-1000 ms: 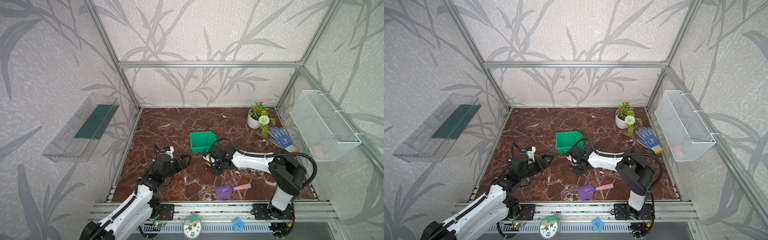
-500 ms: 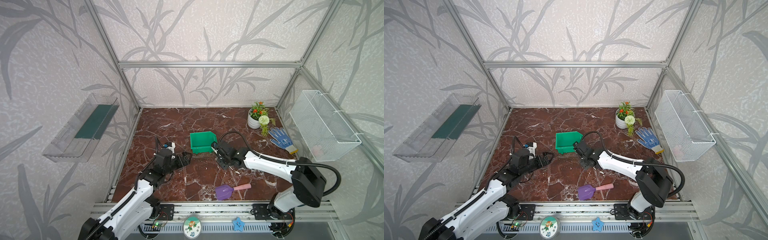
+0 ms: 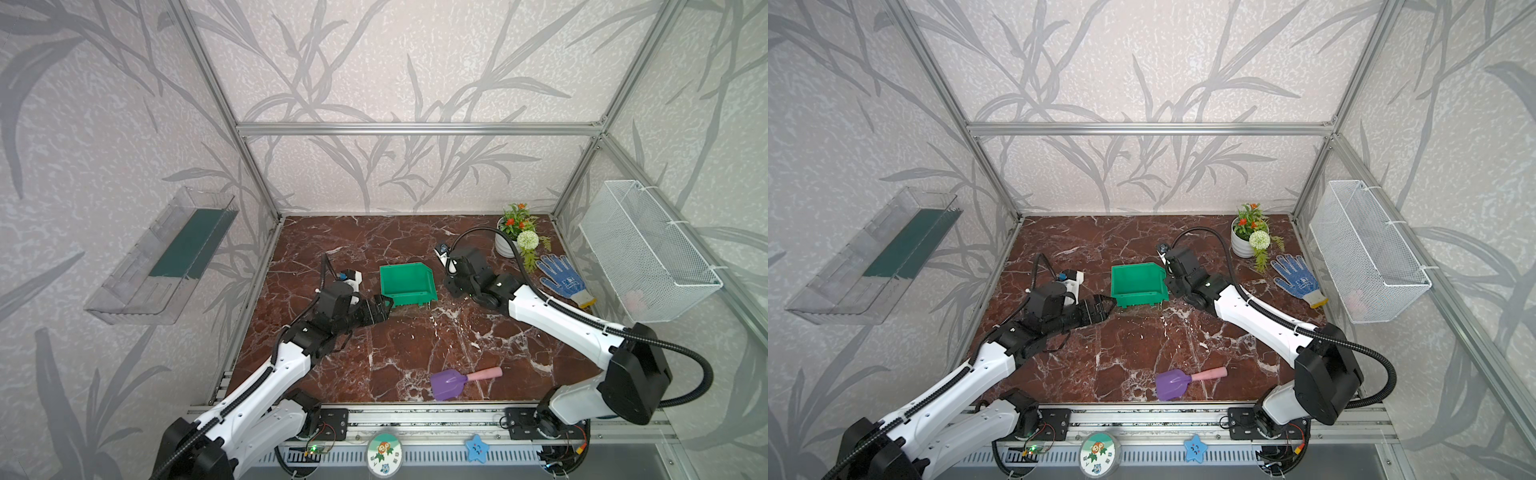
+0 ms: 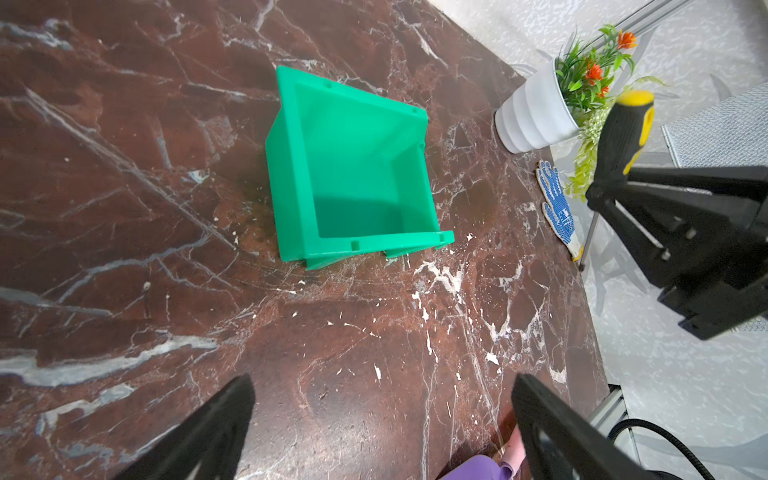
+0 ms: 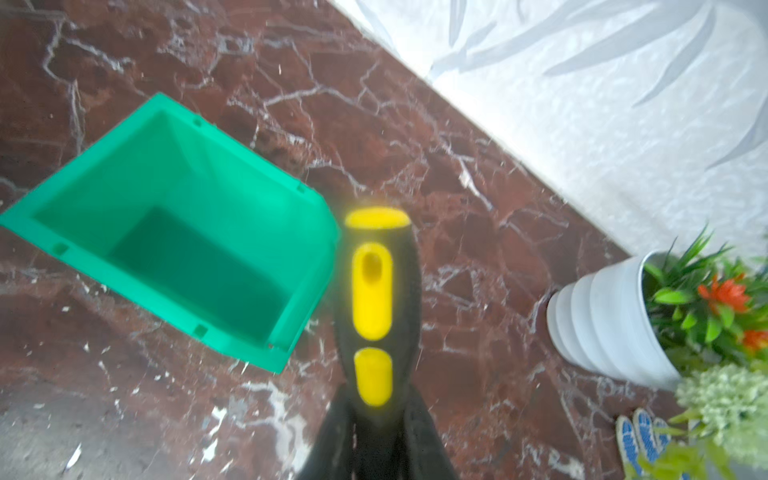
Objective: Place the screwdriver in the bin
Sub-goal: 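Lift the screwdriver with the right gripper and carry it over the bin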
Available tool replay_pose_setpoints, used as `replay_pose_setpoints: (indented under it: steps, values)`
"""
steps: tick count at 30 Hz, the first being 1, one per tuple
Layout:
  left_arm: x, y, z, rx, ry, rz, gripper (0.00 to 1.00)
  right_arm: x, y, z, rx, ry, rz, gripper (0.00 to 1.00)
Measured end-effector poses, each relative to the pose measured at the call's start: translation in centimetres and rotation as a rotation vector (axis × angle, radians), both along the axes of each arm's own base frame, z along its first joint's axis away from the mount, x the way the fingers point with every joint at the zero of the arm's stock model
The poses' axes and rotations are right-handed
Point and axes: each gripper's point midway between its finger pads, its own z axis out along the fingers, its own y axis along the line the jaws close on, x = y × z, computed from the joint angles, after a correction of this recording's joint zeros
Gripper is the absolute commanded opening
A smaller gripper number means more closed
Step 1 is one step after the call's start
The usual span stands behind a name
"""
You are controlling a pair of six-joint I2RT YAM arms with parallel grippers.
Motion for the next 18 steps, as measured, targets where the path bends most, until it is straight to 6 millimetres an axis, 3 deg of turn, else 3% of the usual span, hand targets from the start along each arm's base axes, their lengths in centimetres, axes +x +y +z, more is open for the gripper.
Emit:
replay_pose_setpoints:
  steps: [5,6,8,18]
  values:
    - [0.1,-0.1,0.9,0.001,-0.016,-0.011,0.99,2.6,2.5,0.6,-0.002,-0.009,0.112,0.10]
    - [0.1,-0.2,0.9,0.000,-0.014,-0.012,0.99,3.0,3.1,0.5,0.000,-0.003,0.143,0.06]
    - [0.0,-0.2,0.8,0.000,-0.008,-0.014,0.99,3.3,4.4,0.0,0.000,0.011,0.214,0.01]
    - [0.6,1.4,-0.8,0.016,0.067,0.013,0.99,3.7,9.8,-3.4,0.028,0.103,0.469,0.02]
